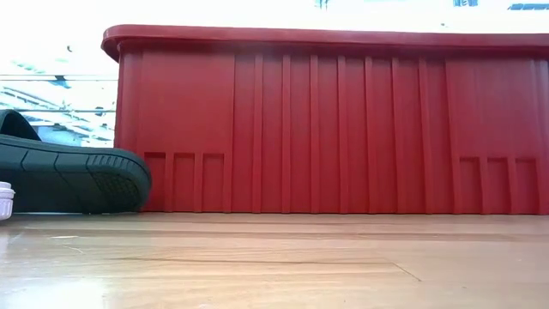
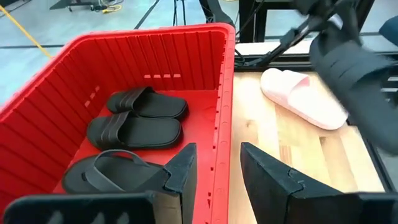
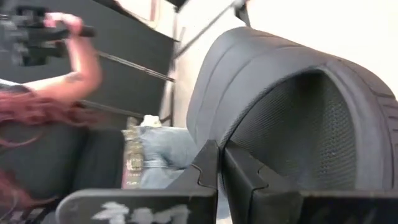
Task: Pick and place slides into bin
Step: Put the black slide into the red bin
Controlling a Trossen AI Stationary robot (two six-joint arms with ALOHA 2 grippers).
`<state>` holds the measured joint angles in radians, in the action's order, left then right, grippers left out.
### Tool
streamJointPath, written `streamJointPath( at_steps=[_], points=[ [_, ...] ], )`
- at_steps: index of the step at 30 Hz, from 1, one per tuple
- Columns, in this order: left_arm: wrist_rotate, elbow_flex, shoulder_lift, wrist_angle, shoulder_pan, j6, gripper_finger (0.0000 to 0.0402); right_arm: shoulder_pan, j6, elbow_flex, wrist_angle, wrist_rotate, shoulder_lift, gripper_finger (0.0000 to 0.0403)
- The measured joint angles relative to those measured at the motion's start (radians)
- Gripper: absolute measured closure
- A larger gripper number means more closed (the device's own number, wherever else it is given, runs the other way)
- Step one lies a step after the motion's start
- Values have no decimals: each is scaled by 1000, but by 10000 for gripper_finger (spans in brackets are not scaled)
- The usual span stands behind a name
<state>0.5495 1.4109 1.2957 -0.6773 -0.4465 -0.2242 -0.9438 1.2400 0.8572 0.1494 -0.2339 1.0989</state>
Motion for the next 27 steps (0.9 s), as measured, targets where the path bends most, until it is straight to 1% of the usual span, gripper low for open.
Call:
streamJointPath(
  at_steps=[3, 7, 10, 15, 17, 19, 23, 27],
  points=[
    [0, 0, 0, 0, 0, 11, 282, 3, -61, 38, -2, -7, -19, 403],
    [0, 0, 0, 0, 0, 6, 282, 27, -191, 96, 0, -67, -50, 403],
    [1, 0, 0, 0, 0, -6, 282, 52, -339, 141, -2, -108, -81, 403],
    [1, 0, 0, 0, 0, -54, 282, 105, -594, 185, -2, -110, -131, 403],
    [1, 0, 0, 0, 0, -71, 282, 139, -684, 187, -1, -110, -155, 403],
    [2, 0, 0, 0, 0, -85, 282, 180, -739, 187, 16, -111, -179, 403],
    [2, 0, 0, 1, 0, -119, 282, 278, -822, 187, 93, -113, -230, 403],
    [6, 0, 0, 1, 0, -120, 282, 409, -877, 187, 176, -113, -277, 403]
  ],
)
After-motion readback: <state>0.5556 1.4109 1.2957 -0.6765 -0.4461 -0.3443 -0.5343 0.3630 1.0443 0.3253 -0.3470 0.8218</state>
